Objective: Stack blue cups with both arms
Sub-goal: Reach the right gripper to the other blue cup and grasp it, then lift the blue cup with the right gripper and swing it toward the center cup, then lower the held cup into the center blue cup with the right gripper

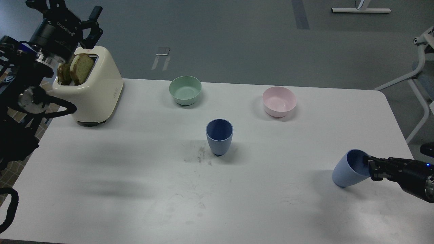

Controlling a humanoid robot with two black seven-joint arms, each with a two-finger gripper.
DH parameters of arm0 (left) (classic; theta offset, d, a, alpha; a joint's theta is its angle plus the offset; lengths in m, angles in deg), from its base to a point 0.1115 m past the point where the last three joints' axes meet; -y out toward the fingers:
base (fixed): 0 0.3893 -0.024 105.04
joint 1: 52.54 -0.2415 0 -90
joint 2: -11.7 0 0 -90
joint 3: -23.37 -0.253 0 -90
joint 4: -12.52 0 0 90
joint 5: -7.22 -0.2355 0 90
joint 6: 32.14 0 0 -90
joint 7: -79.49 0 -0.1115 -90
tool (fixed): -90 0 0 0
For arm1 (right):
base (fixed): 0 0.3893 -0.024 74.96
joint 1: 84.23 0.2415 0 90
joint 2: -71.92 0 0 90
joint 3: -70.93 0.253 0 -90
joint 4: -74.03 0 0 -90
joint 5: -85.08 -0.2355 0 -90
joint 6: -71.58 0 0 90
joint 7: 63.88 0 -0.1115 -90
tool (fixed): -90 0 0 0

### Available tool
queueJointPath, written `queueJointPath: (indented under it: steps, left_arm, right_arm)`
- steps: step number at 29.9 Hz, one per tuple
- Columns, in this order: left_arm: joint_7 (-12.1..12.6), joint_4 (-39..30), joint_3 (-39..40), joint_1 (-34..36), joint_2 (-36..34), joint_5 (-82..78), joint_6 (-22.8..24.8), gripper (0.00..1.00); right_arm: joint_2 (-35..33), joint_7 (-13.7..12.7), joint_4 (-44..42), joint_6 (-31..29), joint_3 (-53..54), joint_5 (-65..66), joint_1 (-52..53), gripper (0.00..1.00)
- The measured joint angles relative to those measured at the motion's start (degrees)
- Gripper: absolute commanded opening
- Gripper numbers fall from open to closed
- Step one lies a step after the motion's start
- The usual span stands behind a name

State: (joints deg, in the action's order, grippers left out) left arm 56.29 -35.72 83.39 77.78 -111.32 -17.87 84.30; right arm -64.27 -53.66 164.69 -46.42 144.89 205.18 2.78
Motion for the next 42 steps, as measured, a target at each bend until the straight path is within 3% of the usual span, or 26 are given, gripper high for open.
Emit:
queueJointPath:
  steps: [12, 24, 33, 42]
  left_arm:
    - [0.0, -1.0, 0.3, 0.2, -0.1, 0.0, 0.6, 0.98]
    - [-0.1, -1.1, -0.4, 0.1, -0.4, 0.0, 1.4, 0.98]
    - [-0.1, -1.1, -0.6, 0.0, -1.1, 0.0, 1.6, 0.98]
    - [0.0, -1.1, -0.5, 0.0, -1.1, 0.0, 1.6, 0.98]
  right_arm:
    - [-1.5, 0.7, 3.8, 0.0, 9.3, -4.4, 2.1, 0.00]
    - [-1.8, 0.7, 8.2, 0.0, 8.5, -10.9, 20.6, 0.00]
    - [1.0, 0.7, 8.5, 0.0, -4.8, -12.1, 35.5, 0.00]
    - [3.6, 0.6, 8.5, 0.0, -15.7, -12.2, 41.5, 0.00]
